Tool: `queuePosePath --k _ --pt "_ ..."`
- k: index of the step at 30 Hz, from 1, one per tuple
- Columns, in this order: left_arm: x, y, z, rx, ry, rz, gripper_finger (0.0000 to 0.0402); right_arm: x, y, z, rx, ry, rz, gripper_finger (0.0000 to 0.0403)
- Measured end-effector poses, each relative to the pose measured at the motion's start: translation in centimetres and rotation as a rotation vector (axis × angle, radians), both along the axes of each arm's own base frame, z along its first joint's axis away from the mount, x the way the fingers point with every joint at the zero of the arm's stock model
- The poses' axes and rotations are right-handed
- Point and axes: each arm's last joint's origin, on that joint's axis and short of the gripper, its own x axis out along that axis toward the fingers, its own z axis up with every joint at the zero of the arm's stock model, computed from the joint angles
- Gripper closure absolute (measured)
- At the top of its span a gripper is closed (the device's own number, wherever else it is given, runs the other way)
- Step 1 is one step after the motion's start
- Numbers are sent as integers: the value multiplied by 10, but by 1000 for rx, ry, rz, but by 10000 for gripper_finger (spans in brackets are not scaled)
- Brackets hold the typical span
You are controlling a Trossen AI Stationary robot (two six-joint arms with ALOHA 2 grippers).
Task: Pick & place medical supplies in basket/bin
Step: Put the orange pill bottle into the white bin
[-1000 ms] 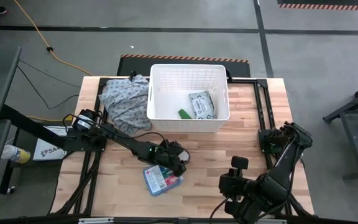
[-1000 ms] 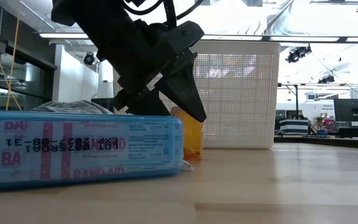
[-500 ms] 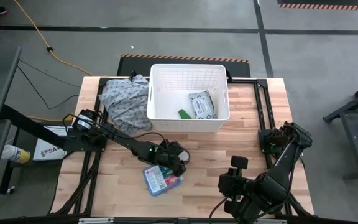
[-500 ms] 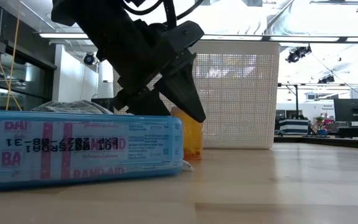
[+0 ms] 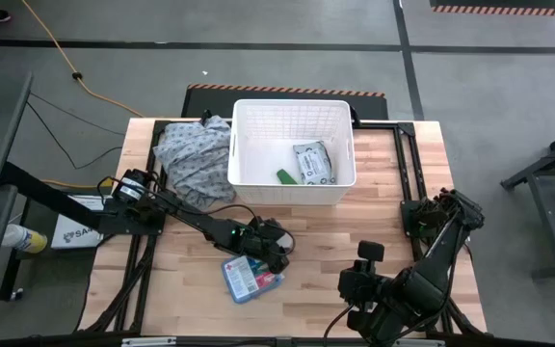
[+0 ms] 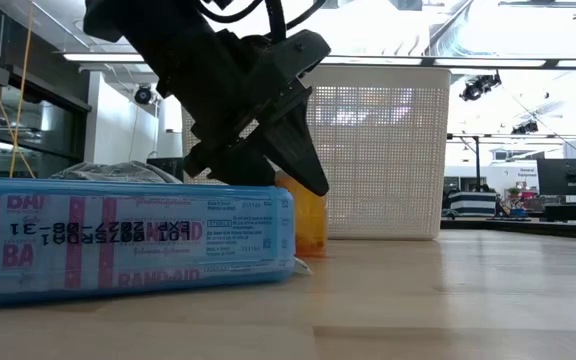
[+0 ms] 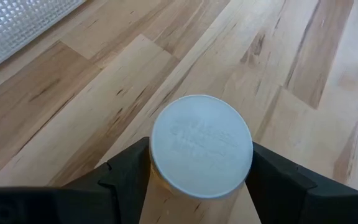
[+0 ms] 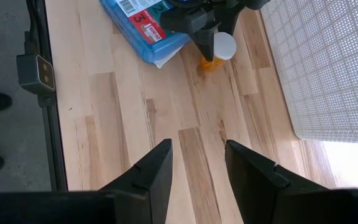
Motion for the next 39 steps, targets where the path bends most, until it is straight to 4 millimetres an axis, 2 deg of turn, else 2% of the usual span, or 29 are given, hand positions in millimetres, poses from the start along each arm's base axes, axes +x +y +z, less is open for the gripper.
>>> queuePosePath --k 12,18,27,39 --pt "1 -2 1 -35 -2 -27 132 0 0 0 -12 1 15 263" --pt "12 -7 20 -32 -40 -90 130 0 0 0 -24 -9 15 263" --pt "27 -12 67 43 5 -182 127 0 -1 0 -29 -17 12 263" --pt "34 -14 161 164 -5 -271 126 -1 -5 8 -89 -104 -1 263"
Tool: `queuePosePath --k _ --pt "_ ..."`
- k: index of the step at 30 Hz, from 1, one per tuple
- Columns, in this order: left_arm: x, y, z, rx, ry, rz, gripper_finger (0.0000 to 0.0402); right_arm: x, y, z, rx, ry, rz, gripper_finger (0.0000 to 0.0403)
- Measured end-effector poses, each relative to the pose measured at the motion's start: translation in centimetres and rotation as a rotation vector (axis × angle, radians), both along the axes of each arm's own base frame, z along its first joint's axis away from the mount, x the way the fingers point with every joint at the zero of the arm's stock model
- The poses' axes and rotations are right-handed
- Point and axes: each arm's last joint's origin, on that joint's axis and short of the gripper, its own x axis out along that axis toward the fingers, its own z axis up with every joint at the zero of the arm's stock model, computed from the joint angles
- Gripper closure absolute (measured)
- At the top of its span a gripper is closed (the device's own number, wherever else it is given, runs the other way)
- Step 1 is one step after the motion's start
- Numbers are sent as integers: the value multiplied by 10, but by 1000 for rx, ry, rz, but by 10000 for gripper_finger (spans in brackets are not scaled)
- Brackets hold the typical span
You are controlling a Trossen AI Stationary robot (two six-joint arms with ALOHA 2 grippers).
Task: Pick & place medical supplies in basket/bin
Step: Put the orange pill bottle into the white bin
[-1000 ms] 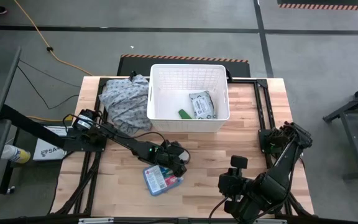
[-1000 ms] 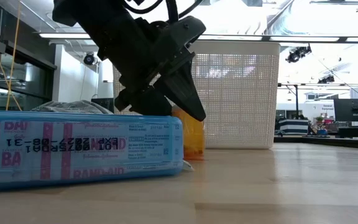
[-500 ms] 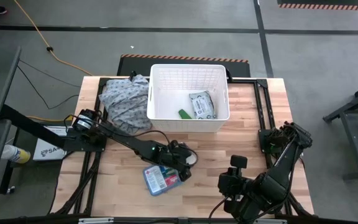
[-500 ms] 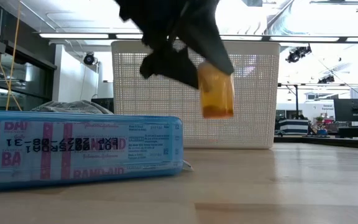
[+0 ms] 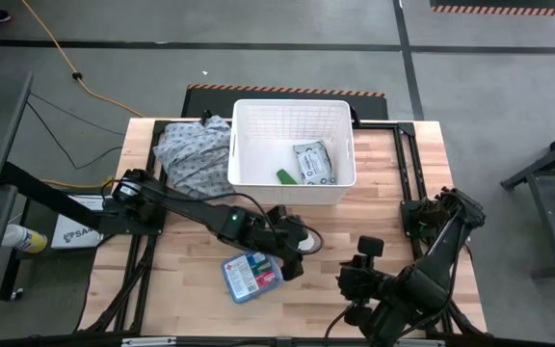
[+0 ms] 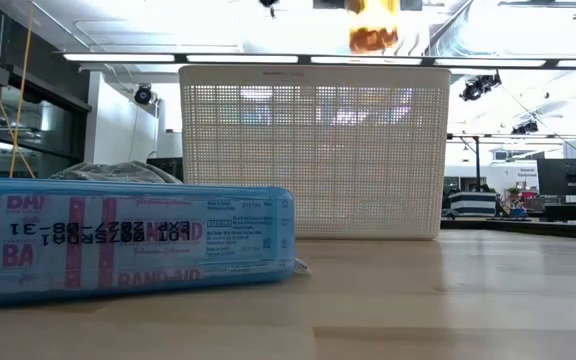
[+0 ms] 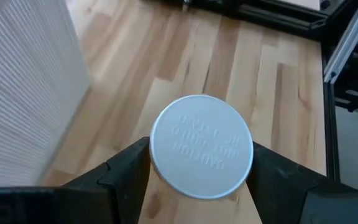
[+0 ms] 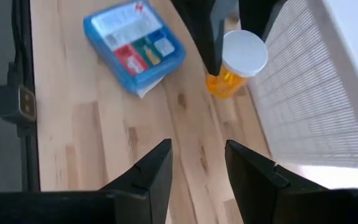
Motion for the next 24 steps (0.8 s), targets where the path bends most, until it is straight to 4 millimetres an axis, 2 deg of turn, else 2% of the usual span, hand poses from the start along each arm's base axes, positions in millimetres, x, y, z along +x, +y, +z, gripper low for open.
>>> queuePosePath --k 10,17,24 --pt "-17 9 66 136 -6 16 126 -26 -31 44 81 -129 -14 263" --pt "-31 21 107 264 -51 75 126 -39 -45 61 125 -169 -13 263" --pt "-42 62 146 345 -100 184 126 -40 -46 63 113 -167 7 263"
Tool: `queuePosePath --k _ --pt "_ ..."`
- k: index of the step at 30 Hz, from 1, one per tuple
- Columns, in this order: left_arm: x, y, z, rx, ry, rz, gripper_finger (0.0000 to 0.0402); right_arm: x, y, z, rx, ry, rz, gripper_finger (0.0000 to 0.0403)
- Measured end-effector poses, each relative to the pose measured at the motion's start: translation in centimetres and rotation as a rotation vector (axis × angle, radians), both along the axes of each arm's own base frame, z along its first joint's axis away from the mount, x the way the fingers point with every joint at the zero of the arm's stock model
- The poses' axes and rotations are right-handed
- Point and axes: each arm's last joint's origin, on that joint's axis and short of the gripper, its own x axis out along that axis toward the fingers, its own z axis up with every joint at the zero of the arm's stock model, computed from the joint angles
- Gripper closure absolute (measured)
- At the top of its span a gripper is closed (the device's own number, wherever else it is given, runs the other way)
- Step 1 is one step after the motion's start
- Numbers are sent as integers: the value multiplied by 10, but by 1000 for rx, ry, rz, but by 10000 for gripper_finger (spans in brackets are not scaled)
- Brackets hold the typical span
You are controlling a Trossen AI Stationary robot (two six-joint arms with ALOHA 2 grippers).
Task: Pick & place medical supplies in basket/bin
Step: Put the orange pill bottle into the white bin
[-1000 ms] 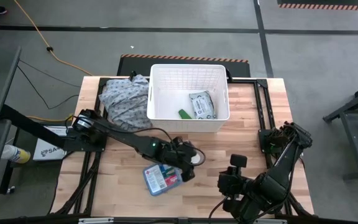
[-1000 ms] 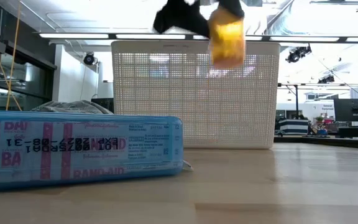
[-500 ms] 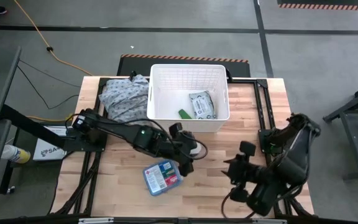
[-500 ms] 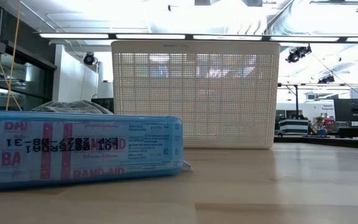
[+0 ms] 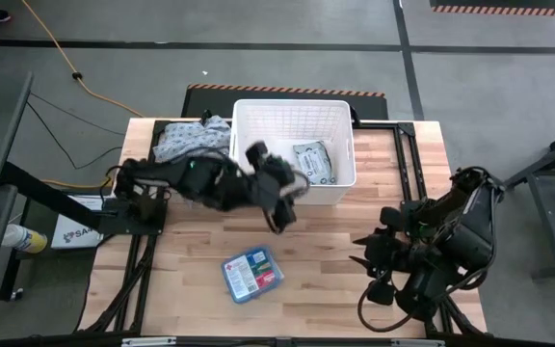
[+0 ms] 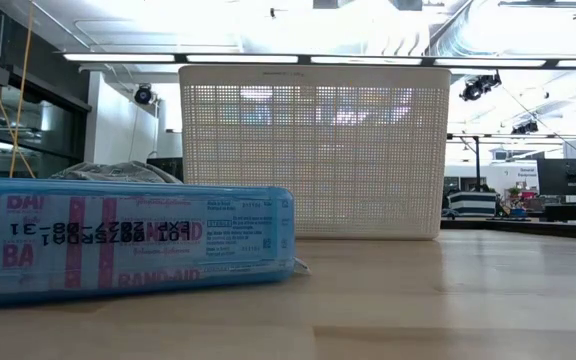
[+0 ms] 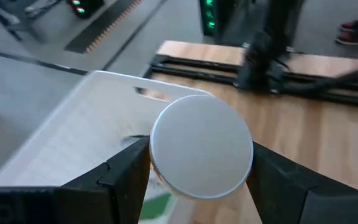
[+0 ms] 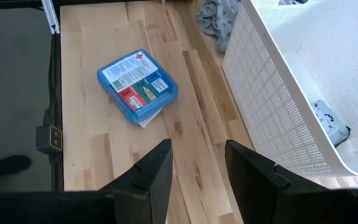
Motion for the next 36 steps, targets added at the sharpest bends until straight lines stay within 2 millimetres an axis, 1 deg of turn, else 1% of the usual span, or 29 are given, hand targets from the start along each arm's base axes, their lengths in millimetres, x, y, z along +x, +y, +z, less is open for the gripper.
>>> queuePosePath --k 5,8,12,18,24,26,28,33,36 --pt "-12 42 16 -22 -38 67 126 0 0 0 -1 2 2 263" --pt "-16 67 20 -53 -55 103 126 0 0 0 -9 2 7 263" --pt "-22 100 23 -95 -53 143 126 1 0 0 -32 -7 13 263" --pt "-30 152 20 -175 -43 198 126 2 -2 1 -100 -27 26 263" --pt "-36 201 12 -285 -50 253 126 4 -4 1 -121 -43 9 263" --pt "-38 214 10 -310 -60 257 126 4 -5 1 -125 -43 6 263" --pt "-40 230 4 -343 -50 268 126 5 -5 2 -134 -51 -1 263" --pt "-30 261 -19 -425 -7 270 126 7 -8 2 -161 -67 -18 263" --pt "-17 271 -36 -472 28 245 126 9 -11 2 -173 -67 -25 263"
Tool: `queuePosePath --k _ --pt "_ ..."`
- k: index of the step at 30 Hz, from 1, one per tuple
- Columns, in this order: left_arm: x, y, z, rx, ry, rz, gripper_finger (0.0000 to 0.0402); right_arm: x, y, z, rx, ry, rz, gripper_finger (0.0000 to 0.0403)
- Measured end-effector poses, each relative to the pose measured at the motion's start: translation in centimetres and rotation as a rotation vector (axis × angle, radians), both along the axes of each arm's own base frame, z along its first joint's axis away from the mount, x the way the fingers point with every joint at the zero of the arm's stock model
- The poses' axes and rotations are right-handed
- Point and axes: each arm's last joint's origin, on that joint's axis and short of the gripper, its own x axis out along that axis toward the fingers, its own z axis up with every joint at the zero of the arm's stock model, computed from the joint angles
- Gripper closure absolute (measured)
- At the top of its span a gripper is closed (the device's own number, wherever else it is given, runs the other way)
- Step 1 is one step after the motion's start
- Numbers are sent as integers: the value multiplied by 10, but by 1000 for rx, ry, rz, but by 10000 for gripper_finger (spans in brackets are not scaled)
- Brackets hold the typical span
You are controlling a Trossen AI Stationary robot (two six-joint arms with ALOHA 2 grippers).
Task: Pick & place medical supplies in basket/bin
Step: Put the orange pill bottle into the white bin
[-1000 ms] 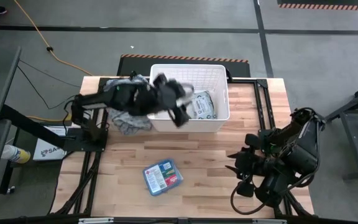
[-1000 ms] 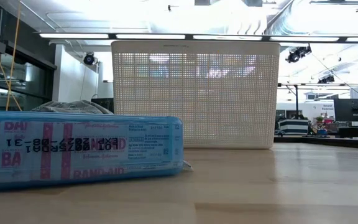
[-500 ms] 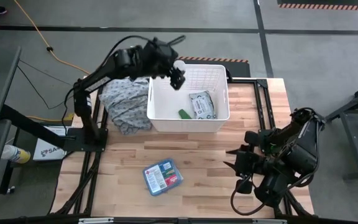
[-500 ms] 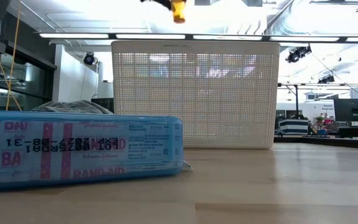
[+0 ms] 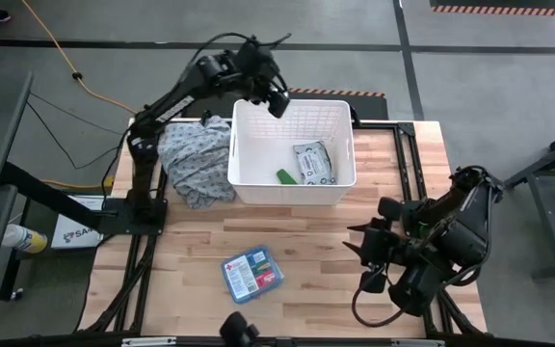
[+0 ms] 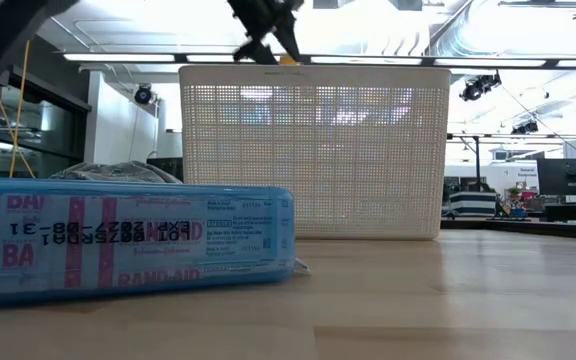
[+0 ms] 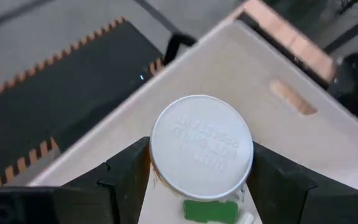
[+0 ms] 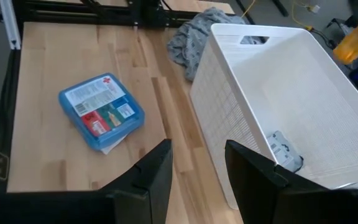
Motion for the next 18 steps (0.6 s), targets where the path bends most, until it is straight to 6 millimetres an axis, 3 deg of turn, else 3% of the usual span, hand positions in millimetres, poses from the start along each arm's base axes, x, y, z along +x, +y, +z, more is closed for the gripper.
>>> queuePosePath --k 11,18 --pt "49 10 -79 -165 205 -137 126 9 -10 -1 13 14 -40 263" --pt "65 7 -107 -191 281 -186 126 10 -12 -1 13 14 -50 263"
